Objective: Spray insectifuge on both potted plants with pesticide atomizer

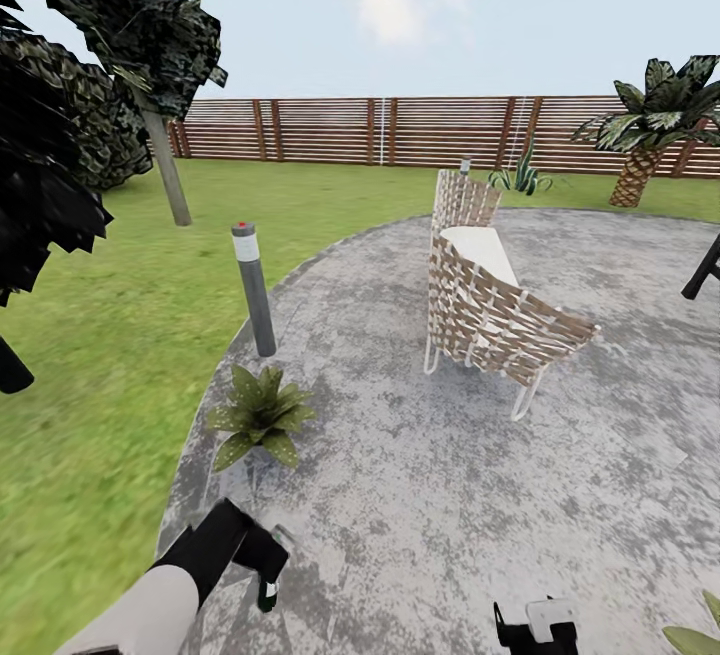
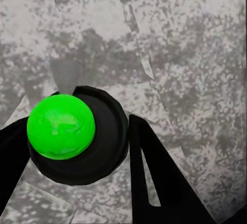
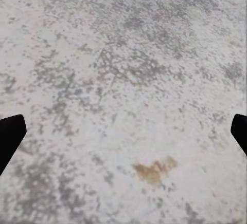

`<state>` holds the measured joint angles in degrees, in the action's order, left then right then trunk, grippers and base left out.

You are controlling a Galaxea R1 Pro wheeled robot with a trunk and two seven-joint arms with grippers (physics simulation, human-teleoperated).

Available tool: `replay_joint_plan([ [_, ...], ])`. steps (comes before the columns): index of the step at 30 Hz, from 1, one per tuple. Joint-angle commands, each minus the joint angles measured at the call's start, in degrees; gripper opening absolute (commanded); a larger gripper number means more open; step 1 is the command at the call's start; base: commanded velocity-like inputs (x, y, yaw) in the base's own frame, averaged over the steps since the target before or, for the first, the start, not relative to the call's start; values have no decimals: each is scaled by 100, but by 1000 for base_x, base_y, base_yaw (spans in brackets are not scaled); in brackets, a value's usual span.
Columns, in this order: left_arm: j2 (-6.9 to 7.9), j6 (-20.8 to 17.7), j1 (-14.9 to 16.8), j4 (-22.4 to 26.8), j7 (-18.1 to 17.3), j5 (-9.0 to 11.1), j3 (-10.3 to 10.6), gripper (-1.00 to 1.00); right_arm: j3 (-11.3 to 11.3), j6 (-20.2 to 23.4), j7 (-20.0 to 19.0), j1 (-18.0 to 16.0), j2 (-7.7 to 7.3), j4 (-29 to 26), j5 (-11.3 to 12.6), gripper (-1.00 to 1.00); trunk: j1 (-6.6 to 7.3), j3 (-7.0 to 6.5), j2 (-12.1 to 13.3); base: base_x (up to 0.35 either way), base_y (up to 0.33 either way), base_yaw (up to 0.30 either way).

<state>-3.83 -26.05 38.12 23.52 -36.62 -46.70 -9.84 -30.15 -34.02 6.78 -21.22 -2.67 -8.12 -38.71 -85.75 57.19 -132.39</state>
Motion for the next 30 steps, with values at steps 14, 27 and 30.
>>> replay_joint_plan([
  [14, 567, 1852, 50, -137, -1640, -164, 805, -100, 935, 842, -3492, -147, -37, -1834, -480, 100, 1, 5, -2, 0, 0, 0],
  [27, 505, 1796, 92, -160, -2357, -524, 1890, -100, 2640, 918, -4917, -285, 412, -2235, -619, -100, 1, 5, -2, 0, 0, 0],
  [30, 487, 1796, 87, -163, -2358, -535, 1873, -100, 2646, 915, -5136, -294, 594, -2263, -618, -100, 1, 5, -2, 0, 0, 0],
])
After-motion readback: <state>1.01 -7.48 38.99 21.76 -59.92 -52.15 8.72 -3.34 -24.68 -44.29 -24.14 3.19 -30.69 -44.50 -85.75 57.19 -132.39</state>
